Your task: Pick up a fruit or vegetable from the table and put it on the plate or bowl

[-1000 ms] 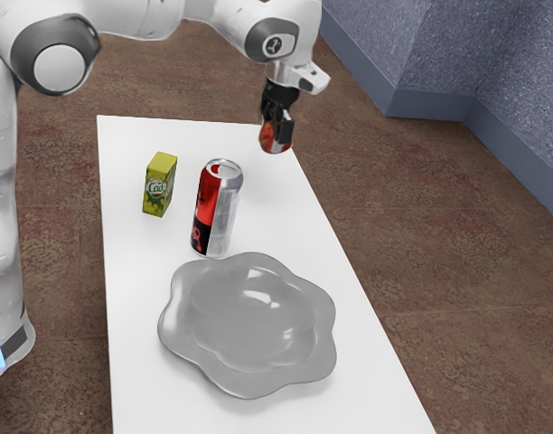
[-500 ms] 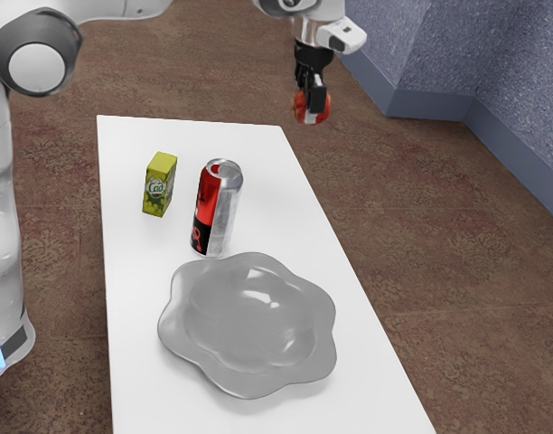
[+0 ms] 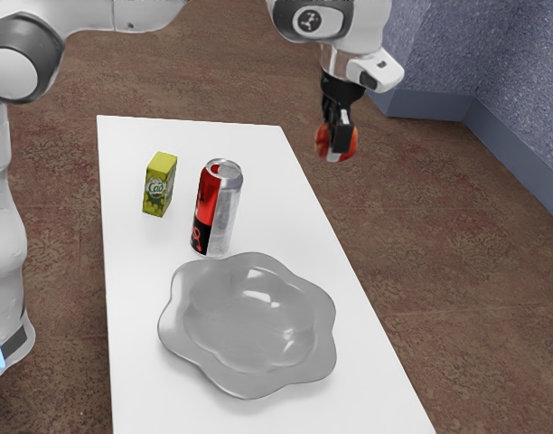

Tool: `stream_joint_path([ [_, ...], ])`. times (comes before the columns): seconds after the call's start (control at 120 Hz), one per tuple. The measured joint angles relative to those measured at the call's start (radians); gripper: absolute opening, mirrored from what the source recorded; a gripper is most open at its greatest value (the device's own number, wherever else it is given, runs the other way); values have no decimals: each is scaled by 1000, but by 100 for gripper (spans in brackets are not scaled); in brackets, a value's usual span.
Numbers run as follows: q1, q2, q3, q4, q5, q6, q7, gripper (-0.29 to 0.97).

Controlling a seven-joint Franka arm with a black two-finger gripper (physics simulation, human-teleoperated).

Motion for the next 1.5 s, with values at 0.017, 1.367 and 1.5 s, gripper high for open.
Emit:
stream_joint_path([
  [0.017,2,0,-11,0,2,-1,-9,32],
  [1.367,-266,62,-112,-174,42,-15,-448,38],
  [1.5,-249,63,-85,-212,40,21,-444,39],
])
